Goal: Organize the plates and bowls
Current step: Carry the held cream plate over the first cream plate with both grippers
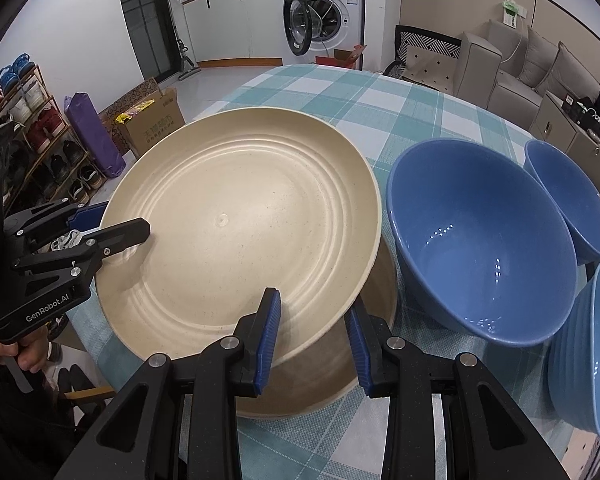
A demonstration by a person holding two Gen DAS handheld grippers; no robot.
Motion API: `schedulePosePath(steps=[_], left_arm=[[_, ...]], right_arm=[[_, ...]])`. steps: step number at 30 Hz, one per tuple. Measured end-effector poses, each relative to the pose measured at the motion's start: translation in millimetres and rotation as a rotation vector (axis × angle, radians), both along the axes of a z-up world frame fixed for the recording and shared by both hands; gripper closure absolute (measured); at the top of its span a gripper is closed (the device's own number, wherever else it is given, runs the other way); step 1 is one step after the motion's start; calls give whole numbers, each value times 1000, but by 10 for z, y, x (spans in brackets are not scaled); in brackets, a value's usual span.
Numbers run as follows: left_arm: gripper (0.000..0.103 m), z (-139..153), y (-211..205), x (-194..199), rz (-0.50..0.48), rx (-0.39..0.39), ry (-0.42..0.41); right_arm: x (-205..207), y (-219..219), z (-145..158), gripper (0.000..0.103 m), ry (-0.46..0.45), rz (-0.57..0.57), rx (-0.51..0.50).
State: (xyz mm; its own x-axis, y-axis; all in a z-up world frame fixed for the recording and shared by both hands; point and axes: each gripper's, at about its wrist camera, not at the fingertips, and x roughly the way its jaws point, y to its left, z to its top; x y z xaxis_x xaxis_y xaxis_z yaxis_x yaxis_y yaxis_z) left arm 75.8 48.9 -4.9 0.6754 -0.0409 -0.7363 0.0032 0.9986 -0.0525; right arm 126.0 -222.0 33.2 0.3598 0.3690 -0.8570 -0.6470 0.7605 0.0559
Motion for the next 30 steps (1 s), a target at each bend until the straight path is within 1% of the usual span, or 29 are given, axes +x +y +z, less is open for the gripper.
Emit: schedulePosePath(steps=[6,15,25,30], left_arm=[[71,-61,-54,13,-7,11,17],[70,-70,-57,-17,-18,16,23],[70,-113,-83,-43,-23,30,42],[70,-147,-135,-35,-35,35,53]], right_arm=[[-32,-33,-33,70,4,-5,-13],[-116,-42,-42,69,2,-1,-34],[-159,-53,-153,69,46,4,-32],[-162,-93,-177,69,50,-3,-47]])
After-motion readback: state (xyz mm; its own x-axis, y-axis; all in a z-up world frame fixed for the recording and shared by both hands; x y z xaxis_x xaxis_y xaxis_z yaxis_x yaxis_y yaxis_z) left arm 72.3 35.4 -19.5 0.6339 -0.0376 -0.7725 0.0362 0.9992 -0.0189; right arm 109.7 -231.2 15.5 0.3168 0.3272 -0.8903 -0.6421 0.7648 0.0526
